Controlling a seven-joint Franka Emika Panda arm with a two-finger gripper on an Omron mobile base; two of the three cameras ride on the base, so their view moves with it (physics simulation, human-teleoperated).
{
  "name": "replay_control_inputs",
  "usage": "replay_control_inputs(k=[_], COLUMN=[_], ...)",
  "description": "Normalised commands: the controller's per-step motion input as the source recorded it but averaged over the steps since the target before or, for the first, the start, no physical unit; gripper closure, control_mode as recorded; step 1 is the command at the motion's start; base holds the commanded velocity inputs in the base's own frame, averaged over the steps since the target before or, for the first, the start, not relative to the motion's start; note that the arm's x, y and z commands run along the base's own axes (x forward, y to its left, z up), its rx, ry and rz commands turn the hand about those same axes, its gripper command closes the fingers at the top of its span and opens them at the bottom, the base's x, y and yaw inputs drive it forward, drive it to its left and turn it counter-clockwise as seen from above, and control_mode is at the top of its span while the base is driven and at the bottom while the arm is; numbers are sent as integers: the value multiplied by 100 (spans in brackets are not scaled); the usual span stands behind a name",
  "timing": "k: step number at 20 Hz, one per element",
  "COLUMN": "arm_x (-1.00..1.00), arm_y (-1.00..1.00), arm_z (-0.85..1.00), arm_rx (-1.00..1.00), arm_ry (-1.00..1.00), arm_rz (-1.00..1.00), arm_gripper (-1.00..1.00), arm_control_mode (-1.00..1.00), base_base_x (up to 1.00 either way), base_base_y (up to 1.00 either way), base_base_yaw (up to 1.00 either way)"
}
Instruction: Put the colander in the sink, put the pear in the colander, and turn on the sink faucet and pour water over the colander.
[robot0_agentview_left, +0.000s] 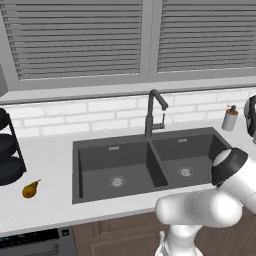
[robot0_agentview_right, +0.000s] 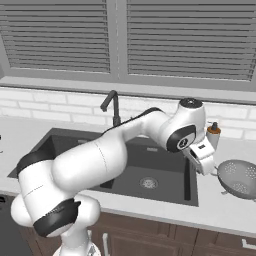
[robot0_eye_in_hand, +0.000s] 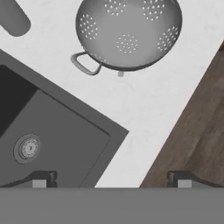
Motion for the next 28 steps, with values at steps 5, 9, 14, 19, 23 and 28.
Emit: replay_control_inputs(k=[5, 9, 14, 19, 23, 28], arm_x=[9, 28, 24, 0, 0, 15], arm_y=[-46, -47, -43, -15, -2, -20], arm_z=[-3, 0, 0, -7, -17, -8], arm_rx=[0, 0, 0, 0, 0, 0], arm_ry=[0, 5, 9, 0, 0, 0], arm_rz=[-10, -14, -17, -13, -11, -6], arm_gripper=[-100, -100, -100, -100, -100, -100], arm_control_mode=[-100, -100, -100, -100, -100, -100], base_base_x=[0, 0, 0, 0, 0, 0], base_base_y=[0, 0, 0, 0, 0, 0], base_base_yaw=[0, 0, 0, 0, 0, 0])
